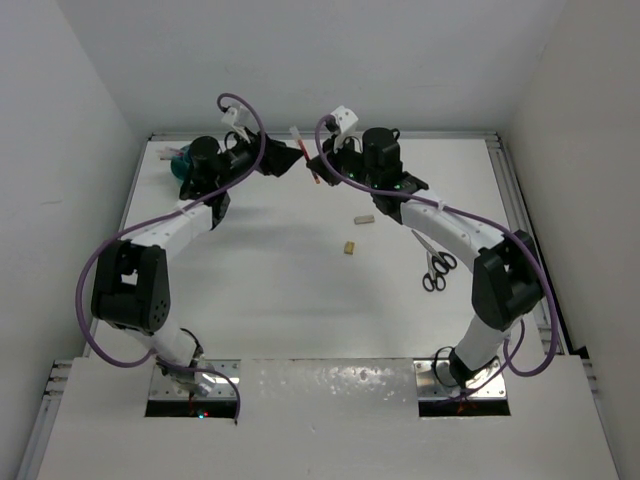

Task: Sort the stationery into containers
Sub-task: Pick up the pen from the center of the board, then place the pen in the storage box.

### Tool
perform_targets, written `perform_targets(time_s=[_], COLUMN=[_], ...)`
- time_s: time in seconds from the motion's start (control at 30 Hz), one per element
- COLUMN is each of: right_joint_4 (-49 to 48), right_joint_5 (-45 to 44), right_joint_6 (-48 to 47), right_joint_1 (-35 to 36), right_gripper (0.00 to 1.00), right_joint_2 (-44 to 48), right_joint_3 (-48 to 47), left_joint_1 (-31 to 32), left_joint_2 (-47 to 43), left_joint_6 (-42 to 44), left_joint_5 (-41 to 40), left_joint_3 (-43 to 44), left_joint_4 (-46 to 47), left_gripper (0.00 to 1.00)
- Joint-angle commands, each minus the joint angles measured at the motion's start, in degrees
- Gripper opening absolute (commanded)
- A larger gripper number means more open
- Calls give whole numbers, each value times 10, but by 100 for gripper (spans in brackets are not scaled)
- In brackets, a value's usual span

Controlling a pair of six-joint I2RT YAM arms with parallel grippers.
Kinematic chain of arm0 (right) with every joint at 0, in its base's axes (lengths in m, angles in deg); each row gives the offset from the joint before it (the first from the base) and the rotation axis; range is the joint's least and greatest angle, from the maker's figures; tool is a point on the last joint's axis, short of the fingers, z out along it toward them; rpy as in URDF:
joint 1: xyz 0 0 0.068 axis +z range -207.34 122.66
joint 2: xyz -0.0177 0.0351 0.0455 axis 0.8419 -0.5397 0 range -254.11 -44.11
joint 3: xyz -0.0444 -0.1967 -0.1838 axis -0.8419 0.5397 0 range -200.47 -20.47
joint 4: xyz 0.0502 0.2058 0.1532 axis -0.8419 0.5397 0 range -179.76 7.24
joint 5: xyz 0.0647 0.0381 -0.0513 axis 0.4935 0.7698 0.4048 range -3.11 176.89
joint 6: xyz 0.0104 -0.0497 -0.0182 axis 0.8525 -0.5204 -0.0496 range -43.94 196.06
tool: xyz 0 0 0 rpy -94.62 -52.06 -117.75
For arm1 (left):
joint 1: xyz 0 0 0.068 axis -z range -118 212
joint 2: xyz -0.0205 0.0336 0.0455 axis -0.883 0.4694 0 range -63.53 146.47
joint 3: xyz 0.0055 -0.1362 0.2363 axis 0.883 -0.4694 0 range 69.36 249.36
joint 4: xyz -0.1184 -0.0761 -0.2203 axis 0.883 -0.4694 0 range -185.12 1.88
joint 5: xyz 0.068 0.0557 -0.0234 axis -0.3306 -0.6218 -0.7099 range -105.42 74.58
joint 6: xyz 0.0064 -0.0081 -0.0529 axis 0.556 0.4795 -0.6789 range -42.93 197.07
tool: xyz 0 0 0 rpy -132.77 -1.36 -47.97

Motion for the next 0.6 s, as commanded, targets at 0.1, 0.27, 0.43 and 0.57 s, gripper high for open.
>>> perform_targets(time_s=[0.1, 0.27, 0.43, 0.57], right_joint_4=[-43, -43, -41, -52], right_joint_5=[-3, -3, -3, -3], right_joint_6=[-13, -17, -18, -18], right_joint_1=[12, 18, 19, 23], right_gripper=[0, 0, 0, 0], right_joint_2=[24, 30, 35, 37], right_joint_3=[-11, -9, -6, 5], left_joint_1=[27, 39, 40, 40], left_joint_2=[-21, -22, -23, -29], left_joint_6=[-53, -64, -71, -76], left_joint_5=[-1, -23, -36, -30], left_joint_3=[-7, -12, -12, -9], left_joint_4=[77, 78, 72, 69], left_gripper=[66, 60, 37, 15])
